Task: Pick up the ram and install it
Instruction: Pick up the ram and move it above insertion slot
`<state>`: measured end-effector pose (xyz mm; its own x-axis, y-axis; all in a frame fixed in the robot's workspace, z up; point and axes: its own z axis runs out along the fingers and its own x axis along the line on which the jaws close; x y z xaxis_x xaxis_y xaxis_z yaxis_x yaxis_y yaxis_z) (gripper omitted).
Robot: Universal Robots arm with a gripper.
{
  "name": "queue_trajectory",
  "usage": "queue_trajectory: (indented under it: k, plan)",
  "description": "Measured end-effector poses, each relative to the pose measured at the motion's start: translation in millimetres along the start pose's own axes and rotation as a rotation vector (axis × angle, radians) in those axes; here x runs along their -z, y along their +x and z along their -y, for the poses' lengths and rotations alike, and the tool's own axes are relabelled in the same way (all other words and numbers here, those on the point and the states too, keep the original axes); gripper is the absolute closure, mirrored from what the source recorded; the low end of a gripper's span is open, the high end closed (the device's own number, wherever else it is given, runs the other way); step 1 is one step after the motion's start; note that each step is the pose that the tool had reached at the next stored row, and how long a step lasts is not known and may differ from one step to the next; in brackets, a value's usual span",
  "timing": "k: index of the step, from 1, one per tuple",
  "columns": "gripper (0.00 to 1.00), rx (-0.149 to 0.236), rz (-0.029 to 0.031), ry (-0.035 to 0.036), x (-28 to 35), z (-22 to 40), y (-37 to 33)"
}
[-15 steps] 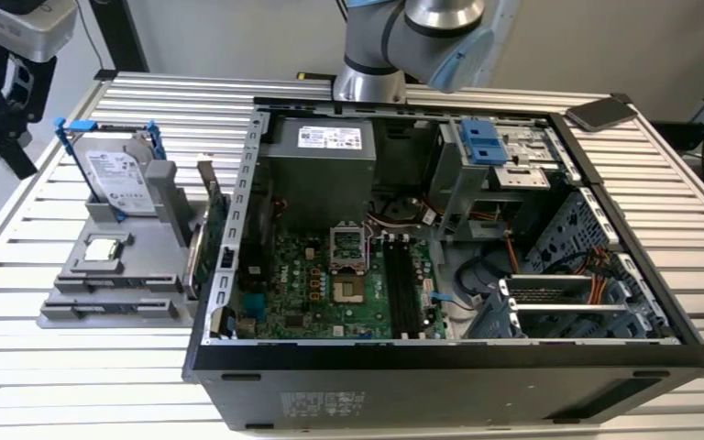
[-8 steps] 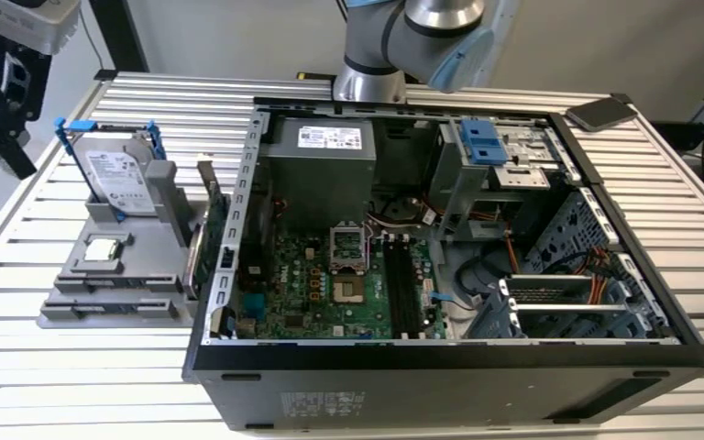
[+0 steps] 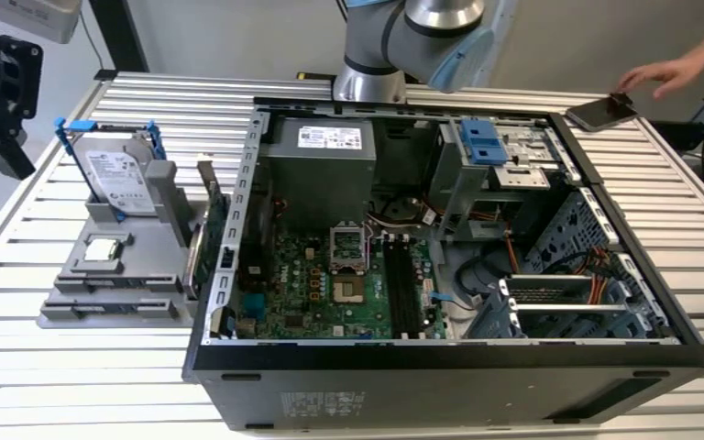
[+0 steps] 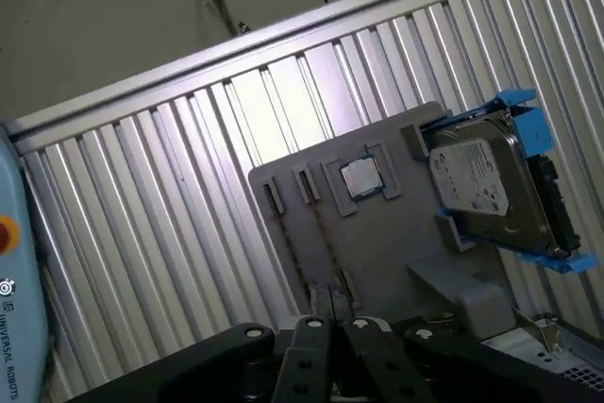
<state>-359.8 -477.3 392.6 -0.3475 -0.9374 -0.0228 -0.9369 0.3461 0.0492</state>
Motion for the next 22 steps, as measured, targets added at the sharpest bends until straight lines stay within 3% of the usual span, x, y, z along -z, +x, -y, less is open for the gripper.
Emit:
queue_trajectory:
  k: [4, 8, 10, 13, 16, 19, 22]
  plan:
    - [1.0, 0.072, -0.0024, 0.0015, -0.2, 0.0, 0.0]
    - [1.0, 0.145, -0.0041, 0.0073, -0.6, 0.0, 0.0]
    - [1.0, 0.177, -0.0031, 0.0154, -1.1, 0.0, 0.0]
    - [1.0, 0.217, 0.0009, 0.0378, -1.9, 0.1, 0.0]
    - [1.0, 0.254, 0.0044, 0.0554, -2.9, 0.1, 0.0]
    - [1.0, 0.291, 0.0059, 0.0634, -3.7, 0.1, 0.0]
    - [1.0, 0.312, 0.0062, 0.0635, -3.9, 0.0, -0.4]
